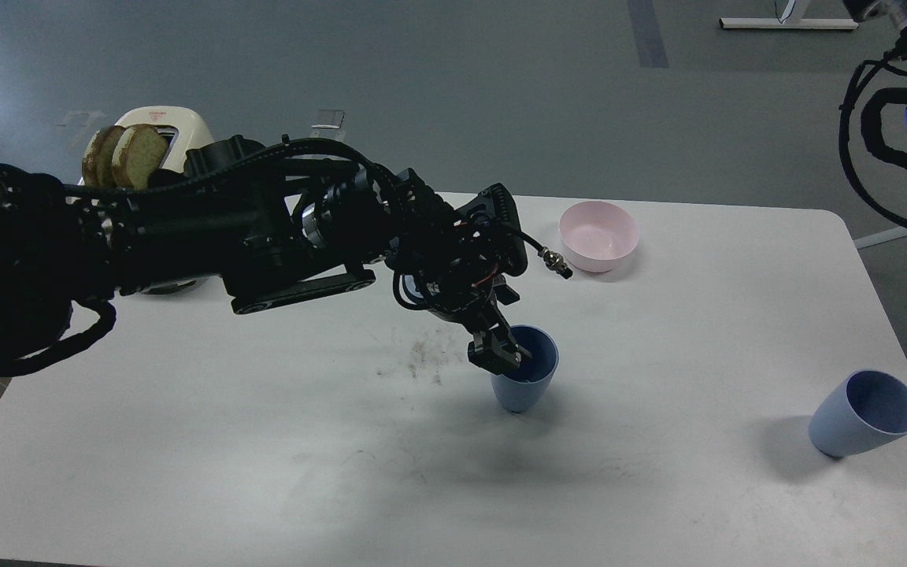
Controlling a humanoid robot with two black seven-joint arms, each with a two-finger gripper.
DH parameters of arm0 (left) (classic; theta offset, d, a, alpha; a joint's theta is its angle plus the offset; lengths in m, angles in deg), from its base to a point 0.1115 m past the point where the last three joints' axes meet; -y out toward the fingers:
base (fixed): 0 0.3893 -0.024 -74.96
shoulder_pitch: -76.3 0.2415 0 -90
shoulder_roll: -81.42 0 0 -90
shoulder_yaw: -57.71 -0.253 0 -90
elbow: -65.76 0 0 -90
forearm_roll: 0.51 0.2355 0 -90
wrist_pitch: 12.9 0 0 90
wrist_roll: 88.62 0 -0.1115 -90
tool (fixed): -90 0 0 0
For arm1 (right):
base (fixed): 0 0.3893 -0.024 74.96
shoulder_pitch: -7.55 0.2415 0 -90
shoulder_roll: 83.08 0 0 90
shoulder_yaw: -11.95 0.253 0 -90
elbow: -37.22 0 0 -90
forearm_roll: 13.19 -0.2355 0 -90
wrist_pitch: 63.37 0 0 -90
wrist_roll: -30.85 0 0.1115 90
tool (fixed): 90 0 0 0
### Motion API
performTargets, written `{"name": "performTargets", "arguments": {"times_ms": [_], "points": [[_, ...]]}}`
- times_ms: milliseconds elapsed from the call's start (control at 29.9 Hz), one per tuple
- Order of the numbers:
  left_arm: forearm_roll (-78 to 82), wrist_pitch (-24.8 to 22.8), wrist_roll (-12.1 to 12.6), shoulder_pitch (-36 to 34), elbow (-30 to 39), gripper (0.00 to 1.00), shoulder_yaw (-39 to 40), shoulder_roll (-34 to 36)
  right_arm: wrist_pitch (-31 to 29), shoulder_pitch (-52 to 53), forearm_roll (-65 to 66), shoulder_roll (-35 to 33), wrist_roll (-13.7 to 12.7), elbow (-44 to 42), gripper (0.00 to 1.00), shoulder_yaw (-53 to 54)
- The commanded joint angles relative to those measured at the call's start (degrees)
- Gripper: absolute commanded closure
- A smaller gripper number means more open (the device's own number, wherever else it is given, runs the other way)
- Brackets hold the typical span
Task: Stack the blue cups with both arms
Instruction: 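Raise the left arm away from the placed cup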
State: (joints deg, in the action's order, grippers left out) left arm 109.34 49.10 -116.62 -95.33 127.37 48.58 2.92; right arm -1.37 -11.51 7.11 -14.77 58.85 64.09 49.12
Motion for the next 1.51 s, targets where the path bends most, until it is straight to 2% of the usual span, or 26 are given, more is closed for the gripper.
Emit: {"name": "performTargets", "arguments": {"times_ms": [0, 100, 301, 368, 535, 636, 770, 803, 836, 937, 1138, 1271, 1472], "points": [[-4.9, 0.0, 0.0, -3.44, 0.0, 0.04, 0.43, 1.85, -0.01, -0.1, -0.09, -1.77, 0.0, 0.38, 0.0, 0.0], [-11.48, 0.0, 0.0, -5.73, 0.0, 0.03, 2.09, 3.79, -0.01, -0.71, 0.0, -3.7, 0.0, 1.87, 0.0, -0.08], [-23.88, 0.0, 0.0, -5.91, -3.59, 0.03, 17.2, 8.62, -0.01, -3.09, 0.18, -10.38, 0.0, 7.67, 0.0, -4.21], [-29.05, 0.0, 0.0, -4.42, -7.54, 0.03, 22.9, 9.59, -0.01, -4.58, 0.27, -13.88, 0.0, 10.39, 0.0, -5.35], [-43.27, 0.0, 0.0, -1.78, -17.99, 0.03, 28.46, 9.51, -0.01, -7.83, 2.72, -19.25, 0.0, 13.82, 0.0, -5.53], [-56.53, 0.0, 0.0, -0.12, -22.75, 0.03, 28.82, 9.42, -0.01, -11.08, 3.87, -22.94, 0.0, 16.72, 0.0, -5.53], [-68.52, 0.0, 0.0, 3.49, -25.39, 0.03, 28.82, 9.42, -0.01, -14.16, 5.36, -25.85, 0.0, 19.18, 0.0, -5.53], [-72.11, 0.0, 0.49, 4.89, -26.44, 0.02, 28.91, 9.5, -0.01, -15.12, 6.76, -26.9, 0.0, 19.97, 0.0, -5.53], [-75.71, 0.0, 2.06, 6.56, -27.41, 0.02, 29.08, 9.42, -0.01, -15.83, 8.16, -28.04, 0.0, 20.94, 0.0, -5.53], [-82.22, 0.0, 3.65, 9.55, -28.39, 0.02, 29.43, 9.07, -0.01, -17.5, 12.37, -30.33, 0.0, 23.39, 0.0, -5.53], [-85.42, 0.0, 3.57, 11.67, -28.48, 0.02, 29.52, 7.75, -0.01, -21.19, 24.95, -37.27, 0.0, 30.78, 0.0, -5.53], [-85.42, 0.49, 3.57, 12.02, -28.56, 0.02, 30.31, 6.17, -0.01, -23.83, 35.92, -45.08, 0.0, 38.24, 0.0, -5.53], [-85.42, 0.49, 3.65, 12.02, -28.56, 0.02, 30.67, 4.59, -0.01, -27.78, 48.05, -52.21, 0.0, 44.05, 0.0, -5.89]]}}
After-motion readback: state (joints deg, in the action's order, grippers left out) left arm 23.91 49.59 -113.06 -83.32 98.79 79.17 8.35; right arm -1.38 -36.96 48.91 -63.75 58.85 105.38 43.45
